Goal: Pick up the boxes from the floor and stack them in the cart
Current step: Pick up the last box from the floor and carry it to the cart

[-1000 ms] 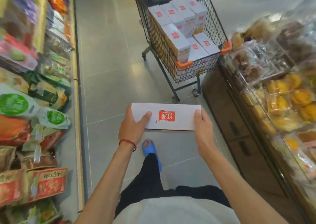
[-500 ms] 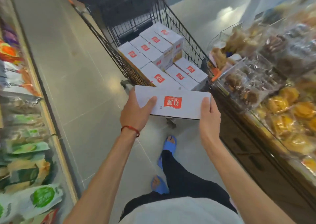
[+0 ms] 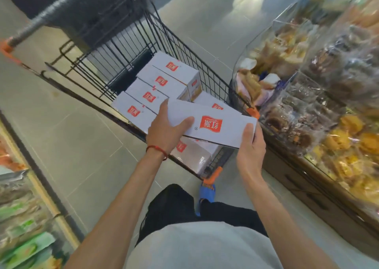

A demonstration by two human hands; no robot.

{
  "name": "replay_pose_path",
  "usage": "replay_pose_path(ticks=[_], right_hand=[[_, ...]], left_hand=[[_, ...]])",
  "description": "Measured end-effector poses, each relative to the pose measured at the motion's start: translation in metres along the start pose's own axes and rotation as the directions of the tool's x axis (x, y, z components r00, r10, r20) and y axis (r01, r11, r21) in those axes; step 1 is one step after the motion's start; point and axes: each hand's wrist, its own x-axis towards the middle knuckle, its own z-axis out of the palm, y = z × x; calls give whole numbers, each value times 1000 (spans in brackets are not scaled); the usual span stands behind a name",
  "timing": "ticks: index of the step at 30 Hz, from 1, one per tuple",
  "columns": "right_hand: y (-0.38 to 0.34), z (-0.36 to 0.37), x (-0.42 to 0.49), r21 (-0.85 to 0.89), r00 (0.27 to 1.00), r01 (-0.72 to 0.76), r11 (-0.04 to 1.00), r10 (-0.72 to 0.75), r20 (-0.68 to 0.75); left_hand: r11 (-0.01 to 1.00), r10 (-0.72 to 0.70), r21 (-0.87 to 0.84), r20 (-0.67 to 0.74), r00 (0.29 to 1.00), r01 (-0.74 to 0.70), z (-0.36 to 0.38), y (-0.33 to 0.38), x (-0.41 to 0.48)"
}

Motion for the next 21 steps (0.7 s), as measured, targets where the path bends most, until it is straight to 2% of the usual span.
replay_pose_path(ticks=[6, 13, 18, 21], right_hand=[[12, 34, 30, 19, 986, -76, 997, 78, -150], [33, 82, 32, 57, 933, -234, 970, 241, -266], [55, 104, 28, 44, 901, -317, 947, 315, -299], [71, 114, 25, 21, 894, -370, 929, 362, -264]], left_hand=[[993, 67, 78, 203, 977, -84, 7, 4, 76], [986, 41, 131, 406, 913, -102, 12, -17, 139], [977, 33, 171, 457, 889, -124, 20, -42, 155], [966, 7, 227, 449, 893, -121, 25, -58, 157]])
